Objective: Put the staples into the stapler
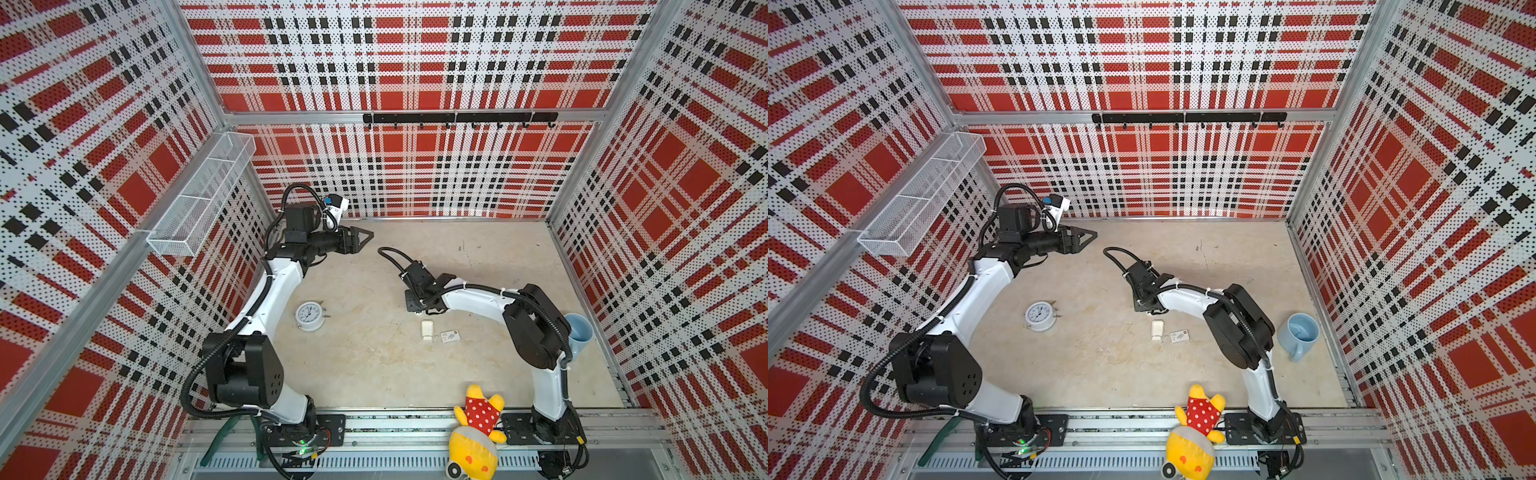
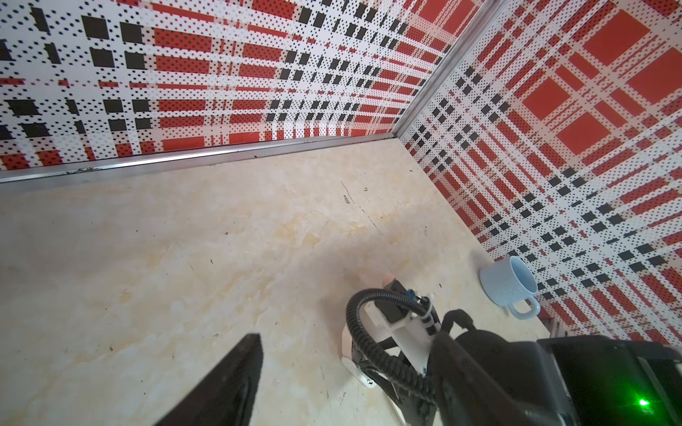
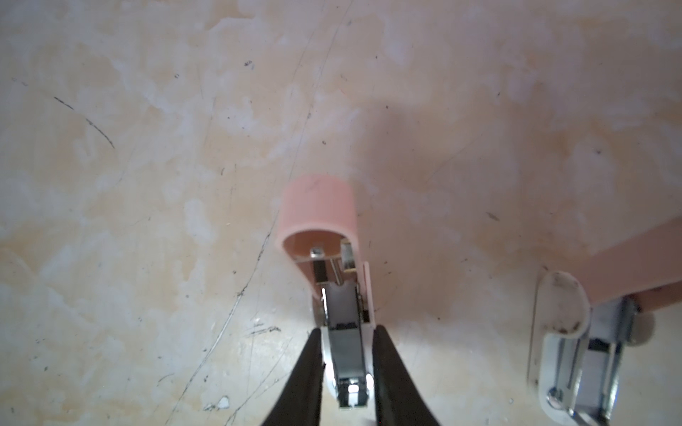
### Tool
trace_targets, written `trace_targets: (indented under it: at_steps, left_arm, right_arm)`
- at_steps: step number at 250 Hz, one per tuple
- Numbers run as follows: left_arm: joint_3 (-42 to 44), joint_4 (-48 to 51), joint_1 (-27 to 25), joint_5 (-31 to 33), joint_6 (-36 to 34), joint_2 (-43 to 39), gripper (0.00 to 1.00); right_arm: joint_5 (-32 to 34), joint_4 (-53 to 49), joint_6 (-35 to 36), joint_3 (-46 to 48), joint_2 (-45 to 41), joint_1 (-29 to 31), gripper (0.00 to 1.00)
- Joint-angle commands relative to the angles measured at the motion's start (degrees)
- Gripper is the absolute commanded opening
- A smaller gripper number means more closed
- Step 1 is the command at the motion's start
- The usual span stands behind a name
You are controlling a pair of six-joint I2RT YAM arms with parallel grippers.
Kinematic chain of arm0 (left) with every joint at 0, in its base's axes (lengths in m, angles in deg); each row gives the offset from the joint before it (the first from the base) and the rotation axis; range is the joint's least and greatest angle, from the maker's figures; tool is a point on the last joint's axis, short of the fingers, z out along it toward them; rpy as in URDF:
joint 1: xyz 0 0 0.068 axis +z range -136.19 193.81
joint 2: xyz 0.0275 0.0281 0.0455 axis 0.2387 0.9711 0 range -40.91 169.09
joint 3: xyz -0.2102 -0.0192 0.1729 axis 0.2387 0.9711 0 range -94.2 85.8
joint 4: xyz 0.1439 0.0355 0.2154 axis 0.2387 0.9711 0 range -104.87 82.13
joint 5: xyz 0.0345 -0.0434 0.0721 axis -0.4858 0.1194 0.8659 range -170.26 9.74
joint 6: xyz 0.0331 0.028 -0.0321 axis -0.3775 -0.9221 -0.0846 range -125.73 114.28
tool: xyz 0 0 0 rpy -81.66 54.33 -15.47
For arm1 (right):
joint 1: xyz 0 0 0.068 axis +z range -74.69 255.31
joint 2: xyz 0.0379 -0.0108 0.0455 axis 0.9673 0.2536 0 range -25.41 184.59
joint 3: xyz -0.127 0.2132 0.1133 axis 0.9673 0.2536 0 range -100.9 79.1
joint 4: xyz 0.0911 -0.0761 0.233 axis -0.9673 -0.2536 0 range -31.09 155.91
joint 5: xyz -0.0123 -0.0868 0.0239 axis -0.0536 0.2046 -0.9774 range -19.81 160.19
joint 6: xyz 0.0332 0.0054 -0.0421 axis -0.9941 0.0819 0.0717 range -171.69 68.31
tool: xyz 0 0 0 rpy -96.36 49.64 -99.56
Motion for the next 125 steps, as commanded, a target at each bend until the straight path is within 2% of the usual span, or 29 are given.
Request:
trace_targets:
  at_steps: [1, 105, 107, 111, 125]
  left_arm:
    - [-1.0, 0.4, 0.6, 0.2, 0.1, -2.0, 0.75]
    - [-0.4, 1.3, 0.6, 1.0, -0.5, -2.5, 0.75]
    - [-0.4, 1.4, 0.6, 1.0, -0.5, -2.5, 0.75]
    - [-0.4, 1.4, 0.5, 1.0, -0.5, -2.4, 0.75]
    - [-0.2, 1.3, 0.6, 0.9, -0.5, -2.4, 0.75]
  right_arm:
    - [-1.2, 2.4, 2.0, -1.5, -2.4, 0.1, 0.26]
    - [-2.3, 3.9, 3.6, -2.5, -0.5, -0.5, 0.28]
    - [-0.2, 3.9, 3.7, -2.6, -0.4, -0.5, 0.28]
    - [-3.6, 4.1, 3.8, -2.6, -0.3, -0.6, 0.28]
    - [-4.0, 4.2, 3.7, -2.8, 0.0, -0.7, 0.28]
